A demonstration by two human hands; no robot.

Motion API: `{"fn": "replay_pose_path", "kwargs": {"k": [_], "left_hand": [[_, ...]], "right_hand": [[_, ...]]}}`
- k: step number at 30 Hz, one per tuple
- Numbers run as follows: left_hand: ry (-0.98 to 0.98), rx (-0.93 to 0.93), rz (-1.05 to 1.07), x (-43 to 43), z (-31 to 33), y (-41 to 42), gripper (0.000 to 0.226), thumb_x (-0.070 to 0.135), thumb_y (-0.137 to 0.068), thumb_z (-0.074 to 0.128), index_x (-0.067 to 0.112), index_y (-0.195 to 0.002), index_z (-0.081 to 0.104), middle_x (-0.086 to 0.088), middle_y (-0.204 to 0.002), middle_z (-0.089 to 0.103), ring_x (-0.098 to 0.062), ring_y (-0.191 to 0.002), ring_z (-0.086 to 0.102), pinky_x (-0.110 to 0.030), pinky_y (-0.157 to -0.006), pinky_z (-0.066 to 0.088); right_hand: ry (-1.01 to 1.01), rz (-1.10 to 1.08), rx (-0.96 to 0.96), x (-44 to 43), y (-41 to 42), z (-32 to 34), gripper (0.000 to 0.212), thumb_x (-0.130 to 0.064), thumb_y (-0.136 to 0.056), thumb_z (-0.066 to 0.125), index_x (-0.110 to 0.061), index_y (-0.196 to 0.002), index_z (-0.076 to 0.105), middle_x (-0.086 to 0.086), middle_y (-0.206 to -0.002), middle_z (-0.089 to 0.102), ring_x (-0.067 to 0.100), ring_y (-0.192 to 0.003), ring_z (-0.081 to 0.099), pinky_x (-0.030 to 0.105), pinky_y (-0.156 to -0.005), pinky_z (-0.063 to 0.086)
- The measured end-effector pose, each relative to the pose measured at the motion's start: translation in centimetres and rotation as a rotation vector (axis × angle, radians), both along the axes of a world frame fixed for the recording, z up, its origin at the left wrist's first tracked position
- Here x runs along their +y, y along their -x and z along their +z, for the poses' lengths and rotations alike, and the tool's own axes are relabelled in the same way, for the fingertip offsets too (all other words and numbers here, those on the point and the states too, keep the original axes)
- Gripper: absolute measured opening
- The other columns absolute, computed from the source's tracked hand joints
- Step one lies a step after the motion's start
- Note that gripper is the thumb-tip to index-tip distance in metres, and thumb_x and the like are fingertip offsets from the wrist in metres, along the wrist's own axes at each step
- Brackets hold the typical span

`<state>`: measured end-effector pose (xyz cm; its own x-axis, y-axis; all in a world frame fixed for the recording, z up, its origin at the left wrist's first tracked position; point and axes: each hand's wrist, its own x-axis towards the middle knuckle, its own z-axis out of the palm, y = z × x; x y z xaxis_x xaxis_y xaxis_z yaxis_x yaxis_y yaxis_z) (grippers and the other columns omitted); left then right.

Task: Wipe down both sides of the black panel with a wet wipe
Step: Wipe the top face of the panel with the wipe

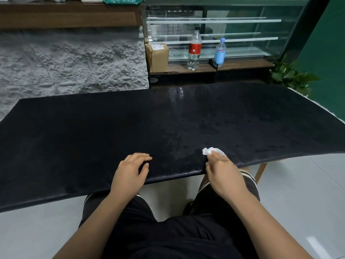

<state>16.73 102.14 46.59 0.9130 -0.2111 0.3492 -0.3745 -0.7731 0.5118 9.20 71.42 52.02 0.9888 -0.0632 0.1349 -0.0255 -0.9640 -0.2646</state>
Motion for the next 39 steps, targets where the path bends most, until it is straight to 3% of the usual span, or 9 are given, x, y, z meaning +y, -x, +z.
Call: {"fn": "replay_pose_path", "kwargs": {"k": [8, 13, 19, 24, 33, 39], "left_hand": [[0.008, 0.003, 0.001, 0.0, -0.1, -0.1, 0.026, 0.029, -0.102, 0.061, 0.04, -0.123, 0.07, 0.032, -0.127, 0.061, 0.008, -0.115, 0.052, -0.024, -0.1, 0.037], [0.022, -0.006, -0.006, 0.0, -0.1, 0.0, 0.026, 0.026, -0.101, 0.063, 0.038, -0.122, 0.071, 0.029, -0.127, 0.063, 0.005, -0.117, 0.055, -0.031, -0.102, 0.044], [0.026, -0.004, -0.005, -0.1, 0.0, 0.0, 0.026, 0.026, -0.101, 0.063, 0.038, -0.122, 0.071, 0.029, -0.127, 0.063, 0.004, -0.116, 0.055, -0.033, -0.103, 0.044], [0.02, -0.005, -0.007, 0.0, 0.0, 0.0, 0.026, 0.027, -0.101, 0.062, 0.038, -0.123, 0.071, 0.029, -0.127, 0.062, 0.006, -0.117, 0.054, -0.03, -0.103, 0.043], [0.015, 0.006, -0.005, 0.0, 0.0, 0.0, 0.025, 0.029, -0.102, 0.061, 0.039, -0.124, 0.07, 0.03, -0.128, 0.062, 0.006, -0.119, 0.054, -0.031, -0.104, 0.044], [0.02, 0.011, -0.006, 0.0, 0.2, 0.1, 0.026, 0.029, -0.102, 0.06, 0.039, -0.124, 0.07, 0.03, -0.128, 0.062, 0.007, -0.119, 0.053, -0.033, -0.104, 0.045]], "right_hand": [[0.027, 0.273, -0.075, 6.2, 0.5, -1.1, 0.05, -0.025, -0.106, 0.038, -0.016, -0.155, 0.042, -0.005, -0.149, 0.047, 0.015, -0.149, 0.034, 0.026, -0.126, 0.018], [-0.021, 0.394, -0.097, 8.9, 0.8, -1.6, 0.047, -0.029, -0.106, 0.034, -0.017, -0.149, 0.046, -0.006, -0.146, 0.049, 0.013, -0.144, 0.039, 0.023, -0.126, 0.016], [-0.047, 0.481, -0.048, 8.2, 0.1, -1.2, 0.039, -0.024, -0.11, 0.036, -0.021, -0.148, 0.047, -0.01, -0.147, 0.05, 0.008, -0.143, 0.04, 0.03, -0.127, 0.019], [-0.039, 0.421, 0.004, 6.5, -1.0, -1.3, 0.032, -0.023, -0.111, 0.034, -0.024, -0.137, 0.053, -0.014, -0.142, 0.053, 0.005, -0.142, 0.042, 0.033, -0.129, 0.012], [-0.048, 0.268, 0.015, 1.1, -3.5, -1.9, 0.043, -0.025, -0.112, 0.035, -0.032, -0.153, 0.045, -0.018, -0.162, 0.041, -0.002, -0.153, 0.025, 0.032, -0.13, 0.011], [-0.094, 0.133, -0.015, -2.3, -4.0, -1.6, 0.041, -0.024, -0.112, 0.038, -0.03, -0.15, 0.052, -0.018, -0.161, 0.043, 0.004, -0.151, 0.031, 0.025, -0.125, 0.01]]}}
